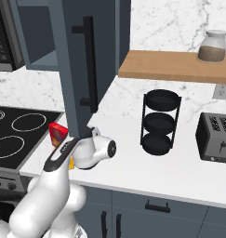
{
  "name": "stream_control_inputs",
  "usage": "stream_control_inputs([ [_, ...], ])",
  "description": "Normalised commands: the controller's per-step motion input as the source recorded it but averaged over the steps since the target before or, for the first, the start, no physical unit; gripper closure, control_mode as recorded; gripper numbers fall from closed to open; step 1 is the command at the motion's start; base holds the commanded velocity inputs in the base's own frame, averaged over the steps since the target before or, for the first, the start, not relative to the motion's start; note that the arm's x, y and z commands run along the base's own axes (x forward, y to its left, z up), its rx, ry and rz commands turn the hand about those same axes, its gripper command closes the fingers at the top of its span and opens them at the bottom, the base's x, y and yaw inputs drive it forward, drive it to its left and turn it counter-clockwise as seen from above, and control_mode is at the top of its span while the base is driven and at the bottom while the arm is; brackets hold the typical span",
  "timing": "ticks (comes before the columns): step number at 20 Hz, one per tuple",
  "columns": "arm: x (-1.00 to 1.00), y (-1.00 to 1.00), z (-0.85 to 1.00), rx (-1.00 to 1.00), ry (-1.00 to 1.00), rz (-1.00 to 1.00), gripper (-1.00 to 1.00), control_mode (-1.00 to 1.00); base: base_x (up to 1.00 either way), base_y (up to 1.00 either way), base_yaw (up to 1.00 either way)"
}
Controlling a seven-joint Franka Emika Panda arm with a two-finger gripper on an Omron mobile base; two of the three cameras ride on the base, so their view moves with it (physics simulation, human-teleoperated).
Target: Pick the boxed food and place it on the digital scale for weighing, and close the cabinet.
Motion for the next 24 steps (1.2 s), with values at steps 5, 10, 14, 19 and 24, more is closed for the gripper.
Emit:
stream_control_inputs([
  [5, -0.43, 0.0, 0.0, 0.0, -0.09, 0.0, -1.0, -1.0, 0.0, 0.0, 0.0],
  [10, -0.67, 0.31, 0.0, -0.01, -0.15, 0.0, -1.0, -1.0, 0.0, 0.0, 0.0],
  [14, -0.7, 0.65, 0.0, -0.03, -0.21, 0.0, -1.0, -1.0, 0.0, 0.0, 0.0],
  [19, -0.67, 0.62, 0.13, -0.1, -0.26, -0.01, -1.0, -1.0, 0.0, 0.0, 0.0],
  [24, -0.55, 0.61, 0.22, -0.19, -0.33, -0.08, -1.0, -1.0, 0.0, 0.0, 0.0],
])
